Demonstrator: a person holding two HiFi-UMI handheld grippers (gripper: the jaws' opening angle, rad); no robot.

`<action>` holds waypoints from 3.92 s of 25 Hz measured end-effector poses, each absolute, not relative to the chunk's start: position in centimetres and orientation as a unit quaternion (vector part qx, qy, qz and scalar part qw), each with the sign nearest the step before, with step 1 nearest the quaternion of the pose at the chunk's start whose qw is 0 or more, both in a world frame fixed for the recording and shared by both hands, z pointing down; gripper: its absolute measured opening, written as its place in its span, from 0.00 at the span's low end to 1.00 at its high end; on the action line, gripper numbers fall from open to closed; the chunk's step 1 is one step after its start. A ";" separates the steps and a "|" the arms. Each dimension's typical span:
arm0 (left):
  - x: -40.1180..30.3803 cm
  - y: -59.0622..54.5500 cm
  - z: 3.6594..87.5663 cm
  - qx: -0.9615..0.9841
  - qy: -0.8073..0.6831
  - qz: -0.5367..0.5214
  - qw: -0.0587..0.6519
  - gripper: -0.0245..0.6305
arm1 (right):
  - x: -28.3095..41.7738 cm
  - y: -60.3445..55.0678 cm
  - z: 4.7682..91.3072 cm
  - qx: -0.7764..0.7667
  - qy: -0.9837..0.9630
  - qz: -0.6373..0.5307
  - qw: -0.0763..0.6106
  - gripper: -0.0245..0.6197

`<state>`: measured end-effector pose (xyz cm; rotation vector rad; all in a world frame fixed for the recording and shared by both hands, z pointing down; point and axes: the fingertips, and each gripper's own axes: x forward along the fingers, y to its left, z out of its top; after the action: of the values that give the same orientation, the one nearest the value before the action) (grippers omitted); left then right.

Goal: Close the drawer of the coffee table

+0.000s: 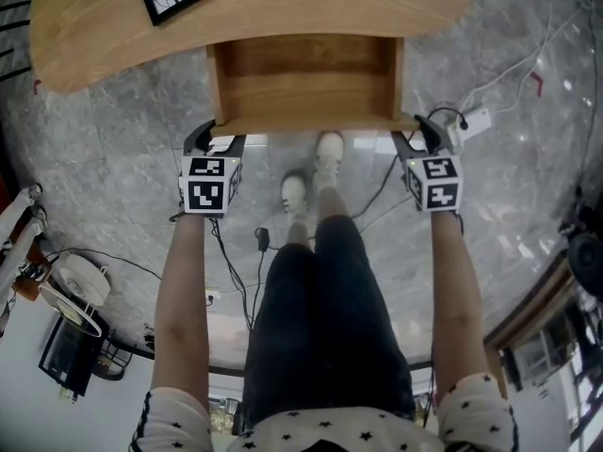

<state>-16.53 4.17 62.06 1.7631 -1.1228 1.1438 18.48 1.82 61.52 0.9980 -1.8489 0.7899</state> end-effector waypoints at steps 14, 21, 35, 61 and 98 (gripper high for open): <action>-16.6 2.4 62.2 0.686 -0.440 0.446 0.369 0.40 | 18.4 0.0 61.6 0.401 -0.743 0.316 0.434 0.39; -16.6 1.6 62.3 0.685 -0.442 0.446 0.370 0.40 | 18.5 -1.0 61.8 0.399 -0.744 0.314 0.434 0.39; -16.7 0.2 62.6 0.675 -0.444 0.455 0.373 0.40 | 18.4 -2.4 62.1 0.393 -0.746 0.317 0.434 0.39; -17.1 -2.0 62.7 0.679 -0.446 0.456 0.363 0.40 | 18.1 -4.5 62.2 0.394 -0.748 0.316 0.430 0.39; -17.6 -6.6 62.5 0.689 -0.441 0.451 0.358 0.40 | 17.6 -8.7 62.1 0.402 -0.738 0.318 0.439 0.39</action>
<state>-17.65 -6.64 62.53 1.7778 -1.1367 1.1630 17.63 -8.72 62.05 0.9999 -1.8340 0.7900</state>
